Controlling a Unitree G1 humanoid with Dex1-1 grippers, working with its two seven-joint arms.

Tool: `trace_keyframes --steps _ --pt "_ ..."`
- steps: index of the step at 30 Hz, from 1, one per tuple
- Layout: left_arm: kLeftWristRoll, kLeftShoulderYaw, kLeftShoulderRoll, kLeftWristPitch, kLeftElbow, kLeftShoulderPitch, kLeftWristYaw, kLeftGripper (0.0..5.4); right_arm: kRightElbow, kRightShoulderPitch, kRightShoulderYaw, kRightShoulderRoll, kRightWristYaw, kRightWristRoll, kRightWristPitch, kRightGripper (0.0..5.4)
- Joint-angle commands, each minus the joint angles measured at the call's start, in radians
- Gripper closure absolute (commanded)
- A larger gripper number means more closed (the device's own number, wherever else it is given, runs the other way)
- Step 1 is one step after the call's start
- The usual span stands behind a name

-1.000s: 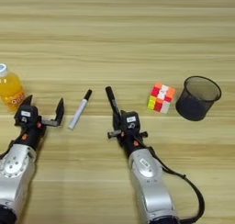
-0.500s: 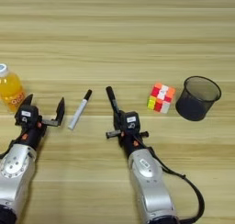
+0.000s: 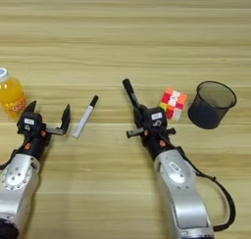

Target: Move the objects on the table

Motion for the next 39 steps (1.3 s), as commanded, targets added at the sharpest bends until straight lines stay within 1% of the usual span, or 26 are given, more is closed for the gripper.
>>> trace_keyframes --steps 1,4,7,10,11,13,18,21,24,27,31,34,39 --pt "0.016 -0.008 -0.007 0.006 -0.006 0.0 0.008 0.0 -0.112 0.009 -0.02 -0.047 0.039 0.042 0.09 4.78" --pt "0.015 -0.007 -0.007 0.007 -0.009 0.001 0.009 0.0 -0.222 0.02 -0.06 -0.109 0.075 0.078 0.168 4.81" --pt "0.017 -0.011 -0.011 0.01 -0.014 0.004 0.012 0.0 -0.311 0.034 -0.12 -0.174 0.111 0.123 0.239 4.81" --pt "0.02 -0.017 -0.014 0.013 -0.021 0.007 0.015 0.0 -0.374 0.047 -0.202 -0.243 0.156 0.187 0.301 4.81" --pt "0.021 -0.019 -0.015 0.015 -0.024 0.008 0.017 0.0 -0.389 0.052 -0.242 -0.274 0.18 0.215 0.321 4.81" --pt "0.024 -0.022 -0.018 0.017 -0.03 0.012 0.019 0.0 -0.409 0.059 -0.313 -0.331 0.218 0.257 0.354 4.82" --pt "0.028 -0.028 -0.021 0.027 -0.054 0.023 0.026 0.0 -0.436 0.063 -0.453 -0.436 0.289 0.372 0.439 4.82" --pt "0.03 -0.033 -0.022 0.032 -0.065 0.028 0.03 0.0 -0.424 0.075 -0.534 -0.506 0.339 0.423 0.478 4.82" --pt "0.031 -0.034 -0.023 0.037 -0.073 0.032 0.033 0.0 -0.394 0.081 -0.606 -0.565 0.38 0.449 0.497 4.82" --pt "0.032 -0.036 -0.024 0.042 -0.081 0.035 0.034 0.0 -0.338 0.08 -0.657 -0.61 0.405 0.45 0.495 4.83" --pt "0.034 -0.038 -0.024 0.049 -0.09 0.039 0.036 0.0 -0.264 0.092 -0.681 -0.652 0.425 0.422 0.473 4.83" --pt "0.035 -0.041 -0.025 0.055 -0.099 0.042 0.037 0.0 -0.207 0.097 -0.674 -0.682 0.447 0.403 0.469 4.83" --pt "0.036 -0.044 -0.026 0.059 -0.104 0.044 0.04 0.0 -0.11 0.083 -0.63 -0.74 0.483 0.356 0.455 4.84"
